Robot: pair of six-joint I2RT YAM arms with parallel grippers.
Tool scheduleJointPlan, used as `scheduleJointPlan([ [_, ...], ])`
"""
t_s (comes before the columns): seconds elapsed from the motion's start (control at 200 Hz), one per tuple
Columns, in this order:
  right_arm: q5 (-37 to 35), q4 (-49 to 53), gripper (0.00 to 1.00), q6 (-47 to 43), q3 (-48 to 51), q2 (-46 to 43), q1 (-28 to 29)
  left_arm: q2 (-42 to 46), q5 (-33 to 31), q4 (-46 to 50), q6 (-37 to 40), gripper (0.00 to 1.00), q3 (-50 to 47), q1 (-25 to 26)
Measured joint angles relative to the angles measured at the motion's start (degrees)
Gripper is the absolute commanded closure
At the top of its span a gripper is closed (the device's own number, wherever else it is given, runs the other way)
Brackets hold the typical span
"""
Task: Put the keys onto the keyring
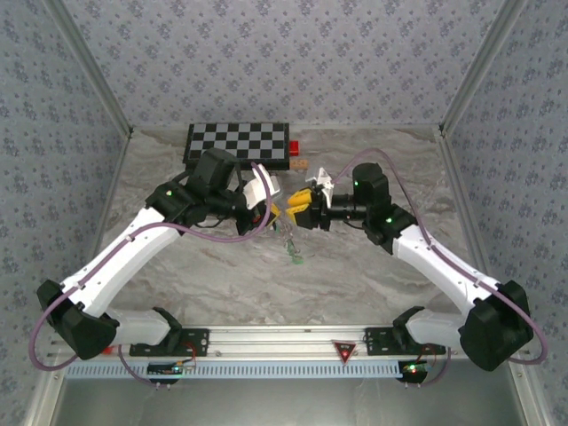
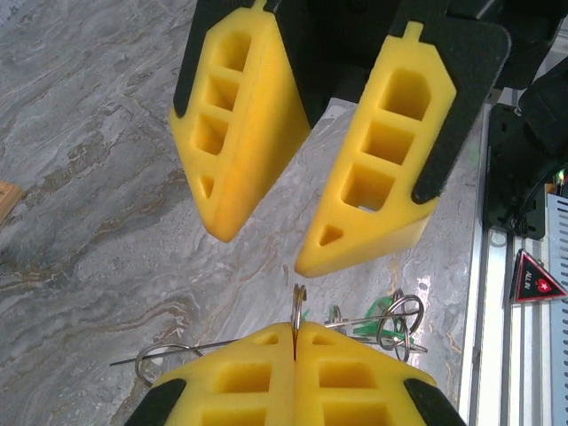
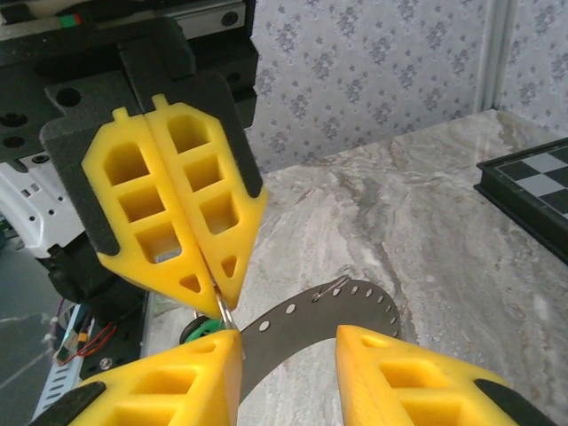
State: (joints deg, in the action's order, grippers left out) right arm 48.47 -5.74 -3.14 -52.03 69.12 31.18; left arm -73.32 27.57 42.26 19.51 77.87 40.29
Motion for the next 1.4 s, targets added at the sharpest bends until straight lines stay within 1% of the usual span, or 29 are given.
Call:
scheduleJointPlan([
  [0.485, 2.4, 1.1, 0.66, -1.0, -1.1, 1.8, 1.6, 0.0, 0.1, 0.0, 0.0, 1.00, 0.0, 0.0],
  [0.57, 2.6, 1.3, 0.69, -1.4, -1.2, 1.9, 2.0, 0.0, 0.1, 0.0, 0.0, 1.00, 0.0, 0.0],
  [0.65, 2.6, 1.4, 0.74, -1.8, -1.2, 2.1, 2.4, 0.0, 0.2, 0.0, 0.0, 1.00, 0.0, 0.0],
  [0.82, 2.9, 1.8, 0.77, -2.1, -1.8, 2.9, 2.8, 0.0, 0.2, 0.0, 0.0, 1.00, 0.0, 0.0],
  [0.955, 3.2, 2.2, 0.90, -2.6, -1.8, 3.0, 3.1, -0.1, 0.2, 0.0, 0.0, 1.00, 0.0, 0.0],
  [1.034, 3.2, 2.8, 0.95, -2.6, -1.9, 3.0, 3.1, -0.2, 0.1, 0.2, 0.0, 1.00, 0.0, 0.0],
  [1.074, 3.3, 3.1, 1.00, -2.8, -1.9, 3.0, 3.1, -0.2, 0.0, 0.2, 0.2, 1.00, 0.0, 0.0],
  [1.399, 3.1, 3.5, 1.00, -2.9, -1.9, 2.9, 3.1, -0.3, 0.0, 0.4, 0.2, 1.00, 0.0, 0.0],
])
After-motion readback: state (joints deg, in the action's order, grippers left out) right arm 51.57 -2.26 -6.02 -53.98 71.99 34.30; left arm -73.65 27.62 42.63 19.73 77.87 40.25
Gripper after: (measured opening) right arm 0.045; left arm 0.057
